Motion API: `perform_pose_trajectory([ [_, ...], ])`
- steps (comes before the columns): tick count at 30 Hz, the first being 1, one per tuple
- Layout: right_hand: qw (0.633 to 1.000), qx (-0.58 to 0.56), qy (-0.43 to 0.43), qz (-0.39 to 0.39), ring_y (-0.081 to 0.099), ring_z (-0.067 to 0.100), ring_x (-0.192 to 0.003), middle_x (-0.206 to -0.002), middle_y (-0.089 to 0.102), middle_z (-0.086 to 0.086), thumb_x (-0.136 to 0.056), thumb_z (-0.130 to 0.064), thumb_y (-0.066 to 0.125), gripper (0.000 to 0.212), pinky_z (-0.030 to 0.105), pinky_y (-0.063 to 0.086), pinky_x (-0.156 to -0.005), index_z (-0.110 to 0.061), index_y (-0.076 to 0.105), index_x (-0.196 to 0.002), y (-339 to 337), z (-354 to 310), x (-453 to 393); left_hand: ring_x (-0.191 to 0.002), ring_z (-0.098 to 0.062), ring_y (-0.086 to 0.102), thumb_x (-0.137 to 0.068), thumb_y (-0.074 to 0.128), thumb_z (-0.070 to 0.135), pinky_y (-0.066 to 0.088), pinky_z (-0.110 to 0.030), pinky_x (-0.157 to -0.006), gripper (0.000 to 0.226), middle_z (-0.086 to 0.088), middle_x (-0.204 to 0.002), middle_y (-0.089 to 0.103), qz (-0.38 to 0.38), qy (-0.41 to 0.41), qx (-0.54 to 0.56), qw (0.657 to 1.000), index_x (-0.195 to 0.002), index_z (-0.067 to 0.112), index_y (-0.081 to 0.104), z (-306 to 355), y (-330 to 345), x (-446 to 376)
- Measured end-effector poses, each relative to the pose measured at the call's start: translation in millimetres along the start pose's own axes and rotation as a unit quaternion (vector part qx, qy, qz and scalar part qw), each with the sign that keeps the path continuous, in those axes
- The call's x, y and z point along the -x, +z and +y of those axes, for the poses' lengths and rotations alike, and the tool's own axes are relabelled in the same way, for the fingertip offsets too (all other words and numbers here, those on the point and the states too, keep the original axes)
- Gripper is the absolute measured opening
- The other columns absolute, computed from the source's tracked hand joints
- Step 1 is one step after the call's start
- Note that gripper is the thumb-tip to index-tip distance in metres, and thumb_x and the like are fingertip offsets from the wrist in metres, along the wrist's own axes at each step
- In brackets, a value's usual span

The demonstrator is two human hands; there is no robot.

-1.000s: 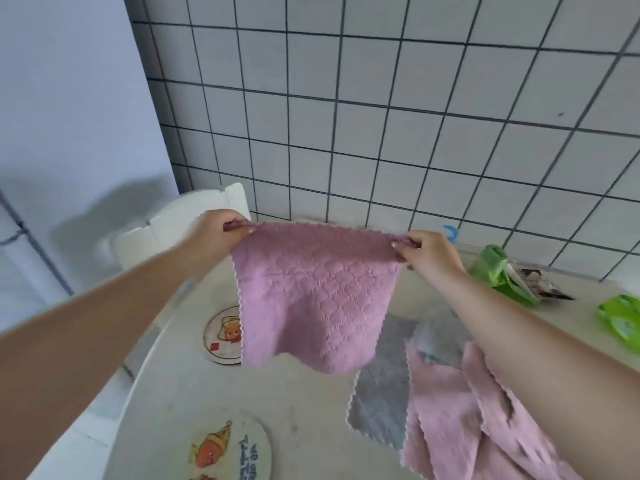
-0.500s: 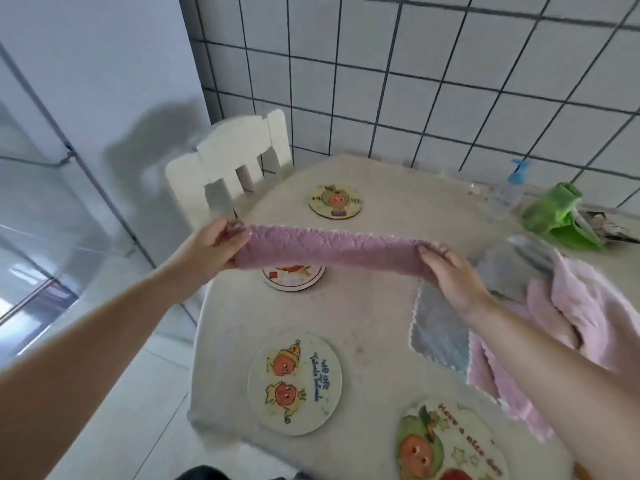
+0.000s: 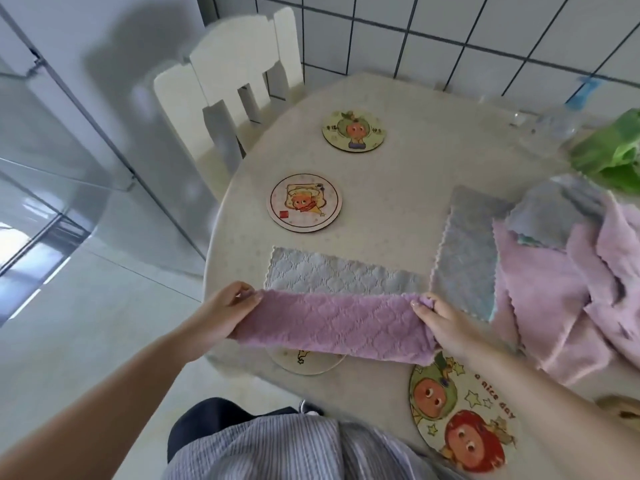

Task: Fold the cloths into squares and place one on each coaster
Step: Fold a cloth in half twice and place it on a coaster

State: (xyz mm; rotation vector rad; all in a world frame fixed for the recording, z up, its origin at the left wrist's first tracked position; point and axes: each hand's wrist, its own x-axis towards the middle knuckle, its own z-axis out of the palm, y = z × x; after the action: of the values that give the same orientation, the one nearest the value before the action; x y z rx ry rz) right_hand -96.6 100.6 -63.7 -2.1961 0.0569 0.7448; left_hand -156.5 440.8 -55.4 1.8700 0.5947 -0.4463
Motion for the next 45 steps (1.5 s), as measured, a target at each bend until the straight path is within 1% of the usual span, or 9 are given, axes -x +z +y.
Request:
perform_pose_trajectory([
  [5,0.998,0.006,0.014,0.054,0.047,0.016,-0.119,-0.124,0.053,-0.006,-0.096,-0.034,0.041,0.032,0.034,0.035,-0.096,-0.018,0.05,-0.123,0.5,-4.6,-16.9,-0.079,-0.017,0.056,-0.09,0.057,0.027,0.05,-0.027,-0.062,0.014,-0.006,-0.092,0.059,0.023,-0.016,0.059,0.998,-0.096,0.014,0.059,9.3,1.6,-21.7],
  [10,0.995,0.016,0.021,0.092,0.052,0.012,-0.067,-0.074,0.055,-0.004,-0.096,-0.034,0.042,0.016,0.025,0.037,-0.059,-0.023,0.052,-0.091,-4.4,-5.5,-36.1,-0.073,-0.016,0.053,-0.09,0.056,0.023,0.044,-0.026,-0.058,0.005,-0.004,-0.084,0.056,0.036,-0.023,0.04,0.998,-0.089,0.019,0.06,19.9,3.8,-49.8],
  [13,0.994,0.017,0.024,0.102,0.05,0.012,-0.064,-0.072,0.054,-0.002,-0.096,-0.033,0.042,0.019,0.024,0.036,-0.055,-0.019,0.052,-0.087,-5.2,-5.8,-41.0,-0.079,-0.016,0.057,-0.09,0.056,0.027,0.047,-0.03,-0.066,0.008,-0.001,-0.089,0.06,0.064,-0.001,-0.041,0.997,-0.093,0.02,0.058,22.4,8.9,-63.7],
  [19,0.99,0.01,0.038,0.134,0.049,0.0,-0.078,-0.087,0.057,-0.011,-0.095,-0.034,0.043,0.015,0.018,0.036,-0.061,-0.023,0.053,-0.095,-4.4,-2.7,-48.0,-0.09,-0.016,0.057,-0.09,0.056,0.031,0.049,-0.032,-0.078,0.029,0.004,-0.101,0.06,0.071,0.007,-0.084,0.994,-0.116,0.019,0.053,26.6,14.1,-81.5],
  [22,0.99,0.009,0.049,0.135,0.052,0.007,-0.077,-0.085,0.058,-0.007,-0.095,-0.034,0.043,0.016,0.021,0.038,-0.06,-0.022,0.053,-0.093,-4.0,-2.7,-49.5,-0.095,-0.019,0.056,-0.09,0.056,0.032,0.048,-0.033,-0.082,0.032,0.002,-0.105,0.059,0.074,0.005,-0.114,0.991,-0.118,0.018,0.052,27.0,15.3,-87.9],
  [33,0.986,-0.027,0.031,0.163,0.06,0.023,-0.082,-0.087,0.063,0.003,-0.095,-0.032,0.042,0.016,0.033,0.046,-0.068,-0.021,0.053,-0.097,0.7,0.0,-43.5,-0.091,-0.013,0.054,-0.088,0.059,0.031,0.042,-0.027,-0.075,0.034,0.006,-0.099,0.056,0.12,0.046,-0.094,0.987,-0.118,0.019,0.047,29.1,22.3,-79.7],
  [39,0.986,-0.009,0.055,0.155,0.058,0.025,-0.075,-0.086,0.063,0.012,-0.094,-0.032,0.045,0.023,0.029,0.041,-0.06,-0.011,0.054,-0.093,-0.5,-2.1,-50.8,-0.092,-0.014,0.053,-0.087,0.06,0.033,0.041,-0.025,-0.069,0.036,0.003,-0.104,0.059,0.122,0.03,-0.087,0.988,-0.117,0.019,0.046,29.5,23.0,-86.6],
  [42,0.988,-0.001,0.06,0.144,0.058,0.016,-0.081,-0.093,0.06,-0.001,-0.092,-0.035,0.049,0.027,0.029,0.044,-0.067,-0.013,0.05,-0.108,-1.7,-2.4,-51.3,-0.09,-0.016,0.057,-0.086,0.058,0.039,0.041,-0.021,-0.059,0.046,0.003,-0.107,0.059,0.108,0.019,-0.08,0.991,-0.126,0.023,0.04,31.9,22.0,-85.7],
  [45,0.988,-0.034,0.038,0.146,0.047,0.007,-0.099,-0.115,0.044,-0.01,-0.089,-0.032,0.057,0.049,0.025,0.037,-0.087,-0.024,0.036,-0.133,-0.7,-1.8,-43.2,-0.088,-0.012,0.057,-0.087,0.056,0.038,0.048,-0.024,-0.066,0.06,0.006,-0.113,0.05,0.063,0.031,-0.059,0.996,-0.138,0.033,0.026,33.9,19.2,-75.6],
])
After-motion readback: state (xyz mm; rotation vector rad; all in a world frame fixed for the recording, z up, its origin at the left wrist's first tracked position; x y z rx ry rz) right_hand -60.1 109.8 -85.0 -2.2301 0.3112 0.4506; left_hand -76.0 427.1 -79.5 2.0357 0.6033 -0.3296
